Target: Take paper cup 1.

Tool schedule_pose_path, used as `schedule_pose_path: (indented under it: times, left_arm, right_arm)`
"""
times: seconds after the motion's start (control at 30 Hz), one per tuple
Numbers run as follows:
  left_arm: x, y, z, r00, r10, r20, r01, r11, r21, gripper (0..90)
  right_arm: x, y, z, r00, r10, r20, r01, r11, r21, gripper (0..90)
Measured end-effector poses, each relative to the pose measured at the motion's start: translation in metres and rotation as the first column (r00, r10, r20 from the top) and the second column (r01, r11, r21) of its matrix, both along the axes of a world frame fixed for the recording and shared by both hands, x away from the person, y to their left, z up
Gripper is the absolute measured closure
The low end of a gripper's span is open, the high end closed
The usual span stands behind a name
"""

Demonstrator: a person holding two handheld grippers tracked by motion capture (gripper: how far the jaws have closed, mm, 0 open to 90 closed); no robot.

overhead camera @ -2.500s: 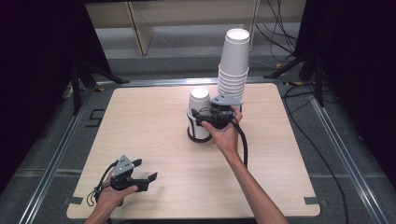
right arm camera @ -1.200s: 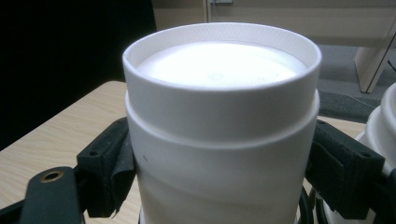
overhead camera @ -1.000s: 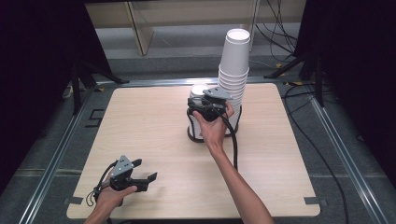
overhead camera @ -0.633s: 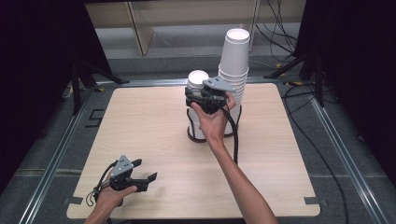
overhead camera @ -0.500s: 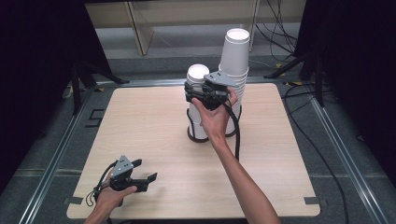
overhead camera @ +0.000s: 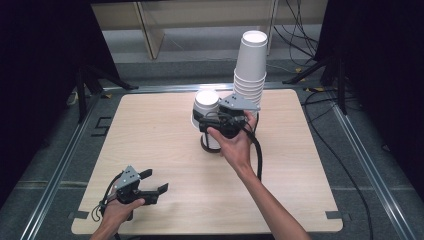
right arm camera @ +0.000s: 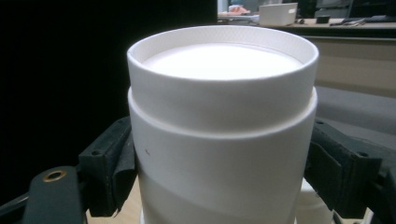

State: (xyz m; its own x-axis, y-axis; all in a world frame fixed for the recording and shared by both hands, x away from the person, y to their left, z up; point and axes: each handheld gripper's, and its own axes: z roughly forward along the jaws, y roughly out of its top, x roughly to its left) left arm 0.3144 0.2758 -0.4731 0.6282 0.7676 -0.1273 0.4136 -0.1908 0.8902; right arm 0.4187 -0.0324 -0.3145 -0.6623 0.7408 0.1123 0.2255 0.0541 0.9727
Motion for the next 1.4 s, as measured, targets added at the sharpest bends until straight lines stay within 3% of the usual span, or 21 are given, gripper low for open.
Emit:
schedule_pose_path:
  times: [0.1, 0.17, 0.2, 0.23, 0.27, 0.3, 0.4, 0.53, 0.57, 0.67, 0.8, 0.87, 1.03, 1.07, 1.13, 1.17, 1.23, 1.27, 1.3, 1.33, 1.4]
  left_arm:
    - [0.0, -0.002, 0.001, 0.9996, -0.018, 0.021, 0.019, 0.9993, -0.033, 14.8]
    - [-0.001, -0.002, 0.002, 0.9992, -0.028, 0.027, 0.029, 0.9995, -0.016, 14.8]
    - [-0.001, -0.002, 0.002, 0.9992, -0.029, 0.029, 0.03, 0.9994, -0.016, 14.8]
    - [-0.001, -0.003, 0.001, 0.9992, -0.026, 0.031, 0.027, 0.9994, -0.024, 14.8]
    - [-0.001, -0.003, 0.001, 0.999, -0.028, 0.035, 0.029, 0.9994, -0.021, 14.8]
    - [-0.002, -0.003, 0.003, 0.9985, -0.031, 0.045, 0.031, 0.9995, 0.001, 14.8]
    - [-0.002, -0.004, 0.002, 0.9977, -0.036, 0.058, 0.036, 0.9993, -0.002, 14.8]
    - [-0.003, -0.004, 0.004, 0.9978, -0.035, 0.056, 0.034, 0.9994, 0.01, 14.8]
    - [-0.002, -0.005, 0.003, 0.9966, -0.044, 0.069, 0.044, 0.999, -0.006, 14.8]
    - [-0.003, -0.005, 0.004, 0.997, -0.041, 0.066, 0.041, 0.9991, 0.005, 14.8]
    - [-0.003, -0.005, 0.003, 0.9967, -0.038, 0.071, 0.038, 0.9993, 0.006, 14.8]
    - [-0.003, -0.005, 0.004, 0.9964, -0.044, 0.072, 0.044, 0.999, 0.013, 14.8]
    - [-0.003, -0.005, 0.004, 0.9964, -0.045, 0.072, 0.044, 0.9989, 0.017, 14.8]
    - [-0.003, -0.005, 0.003, 0.9957, -0.05, 0.078, 0.049, 0.9987, 0.016, 14.8]
    - [-0.004, -0.005, 0.004, 0.996, -0.046, 0.077, 0.045, 0.9989, 0.012, 14.8]
    - [-0.004, -0.004, 0.003, 0.9957, -0.047, 0.08, 0.047, 0.9989, 0.006, 14.8]
    - [-0.005, -0.004, 0.005, 0.9966, -0.039, 0.073, 0.037, 0.9991, 0.019, 14.8]
    - [-0.004, -0.005, 0.004, 0.9956, -0.04, 0.085, 0.041, 0.9991, -0.007, 14.8]
    - [-0.005, -0.004, 0.005, 0.9953, -0.045, 0.086, 0.045, 0.999, 0.003, 14.8]
    - [-0.005, -0.004, 0.004, 0.995, -0.048, 0.088, 0.048, 0.9988, 0.002, 14.8]
    - [-0.006, -0.004, 0.005, 0.9947, -0.048, 0.091, 0.048, 0.9989, 0.002, 14.8]
  right_arm:
    - [-0.005, -0.003, -0.005, 0.9998, 0.018, 0.011, -0.018, 1.0, -0.006, 18.9]
    - [-0.013, -0.005, -0.013, 0.998, 0.062, -0.002, -0.062, 0.998, 0.022, 18.9]
    - [-0.014, -0.006, -0.016, 0.9981, 0.061, 0.011, -0.061, 0.998, 0.003, 18.9]
    - [-0.018, -0.005, -0.018, 0.997, 0.074, -0.026, -0.073, 0.997, 0.023, 18.9]
    - [-0.018, -0.005, -0.018, 0.997, 0.074, -0.026, -0.073, 0.997, 0.023, 18.9]
    - [-0.022, -0.007, -0.027, 0.9963, 0.084, -0.018, -0.084, 0.996, 0.004, 18.8]
    - [-0.021, -0.01, -0.034, 0.9958, 0.092, 0.001, -0.092, 0.996, -0.013, 18.8]
    - [-0.023, -0.013, -0.048, 0.9942, 0.107, -0.01, -0.108, 0.994, -0.031, 18.8]
    - [-0.025, -0.014, -0.051, 0.9934, 0.112, -0.021, -0.113, 0.993, -0.037, 18.8]
    - [-0.028, -0.015, -0.06, 0.9897, 0.131, -0.057, -0.133, 0.991, -0.035, 18.8]
    - [-0.032, -0.017, -0.071, 0.9886, 0.139, -0.058, -0.143, 0.988, -0.067, 18.8]
    - [-0.035, -0.016, -0.078, 0.9836, 0.163, -0.077, -0.168, 0.984, -0.063, 18.8]
    - [-0.039, -0.015, -0.084, 0.979, 0.175, -0.104, -0.182, 0.981, -0.064, 18.8]
    - [-0.039, -0.013, -0.086, 0.9747, 0.195, -0.109, -0.202, 0.978, -0.055, 18.8]
    - [-0.04, -0.012, -0.089, 0.9769, 0.194, -0.088, -0.201, 0.977, -0.072, 18.8]
    - [-0.042, -0.01, -0.091, 0.9713, 0.217, -0.097, -0.223, 0.973, -0.057, 18.8]
    - [-0.044, -0.009, -0.092, 0.9734, 0.205, -0.102, -0.212, 0.975, -0.067, 18.8]
    - [-0.043, -0.008, -0.093, 0.9683, 0.229, -0.099, -0.236, 0.97, -0.059, 18.8]
    - [-0.044, -0.007, -0.094, 0.9715, 0.221, -0.086, -0.227, 0.971, -0.07, 18.8]
    - [-0.044, -0.005, -0.094, 0.9652, 0.24, -0.104, -0.246, 0.968, -0.053, 18.8]
    - [-0.045, -0.004, -0.095, 0.9651, 0.242, -0.101, -0.248, 0.967, -0.059, 18.8]
